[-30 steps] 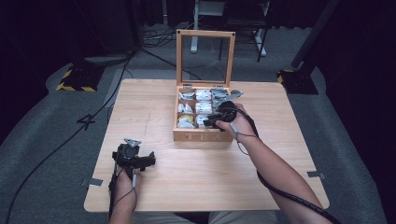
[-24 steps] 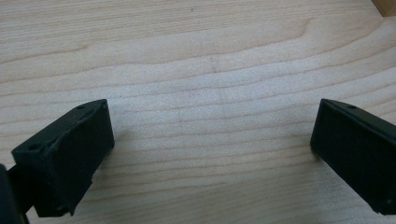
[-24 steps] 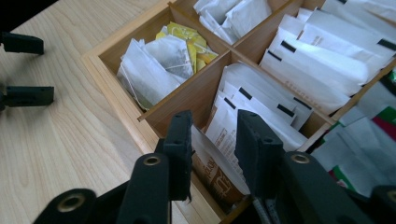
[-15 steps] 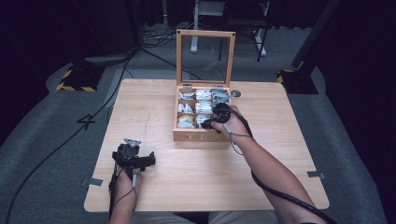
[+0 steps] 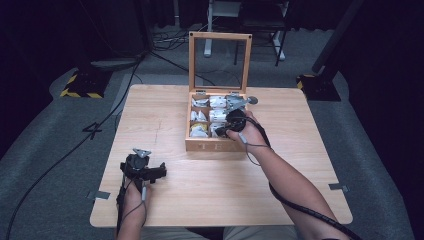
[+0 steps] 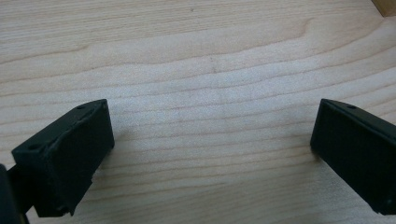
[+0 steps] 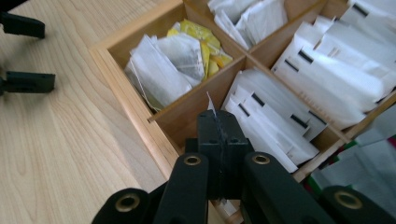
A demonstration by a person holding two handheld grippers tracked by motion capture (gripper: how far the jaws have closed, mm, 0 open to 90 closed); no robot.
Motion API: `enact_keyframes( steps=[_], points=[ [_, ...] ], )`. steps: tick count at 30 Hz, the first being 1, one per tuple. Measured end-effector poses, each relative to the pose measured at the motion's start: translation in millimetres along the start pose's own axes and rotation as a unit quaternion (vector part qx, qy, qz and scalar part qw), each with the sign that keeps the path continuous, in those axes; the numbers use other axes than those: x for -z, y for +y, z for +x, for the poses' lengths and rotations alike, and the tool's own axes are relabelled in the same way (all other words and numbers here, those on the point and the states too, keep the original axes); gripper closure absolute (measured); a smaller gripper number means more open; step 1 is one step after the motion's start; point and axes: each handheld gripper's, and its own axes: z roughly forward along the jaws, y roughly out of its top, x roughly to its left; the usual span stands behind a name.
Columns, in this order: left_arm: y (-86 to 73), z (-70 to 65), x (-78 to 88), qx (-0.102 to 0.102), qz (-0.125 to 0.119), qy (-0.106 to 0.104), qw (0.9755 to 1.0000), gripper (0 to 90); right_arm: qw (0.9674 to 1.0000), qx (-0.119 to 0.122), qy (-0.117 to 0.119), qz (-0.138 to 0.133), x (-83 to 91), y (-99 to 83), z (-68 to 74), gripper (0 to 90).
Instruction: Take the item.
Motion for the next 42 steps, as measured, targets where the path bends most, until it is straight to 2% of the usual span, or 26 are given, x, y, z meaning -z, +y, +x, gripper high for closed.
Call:
enact_keyframes(
  steps=[4,5,6,9,16,17,26,30,35,42],
  points=[
    [0.0,0.0,0.0,0.000,0.000,0.000,1.0000,0.0,0.9999,0.001,0.001,-0.014,6.4,3.4,0.3,90.0],
    [0.0,0.0,0.0,0.000,0.000,0.000,1.0000,0.0,0.9996,0.000,0.002,-0.029,12.1,5.7,0.1,90.0],
    [0.0,0.0,0.0,0.000,0.000,0.000,1.0000,0.0,0.9996,0.000,0.002,-0.029,12.1,5.7,0.1,90.0],
    [0.0,0.0,0.0,0.000,0.000,0.000,1.0000,0.0,0.9985,-0.006,0.007,-0.054,21.9,8.5,0.1,90.0],
    [0.0,0.0,0.0,0.000,0.000,0.000,1.0000,0.0,0.9967,0.001,0.008,-0.081,34.5,10.9,2.7,90.0],
    [0.0,0.0,0.0,0.000,0.000,0.000,1.0000,0.0,0.9956,0.002,0.012,-0.093,39.3,10.6,4.0,90.0],
    [0.0,0.0,0.0,0.000,0.000,0.000,1.0000,0.0,0.9914,0.001,0.029,-0.128,56.3,3.0,9.8,90.0],
    [-0.1,-0.1,0.0,0.000,0.000,0.000,1.0000,0.0,0.9880,-0.002,0.036,-0.150,68.6,-3.1,14.1,90.0],
    [-0.1,-0.2,0.0,0.001,0.000,0.000,1.0000,0.0,0.9853,0.006,0.034,-0.167,84.0,-10.9,19.9,90.0],
    [-0.3,-0.4,0.1,0.002,0.000,0.001,1.0000,0.0,0.9820,0.000,0.038,-0.185,106.5,-20.7,22.7,90.0]
  ],
)
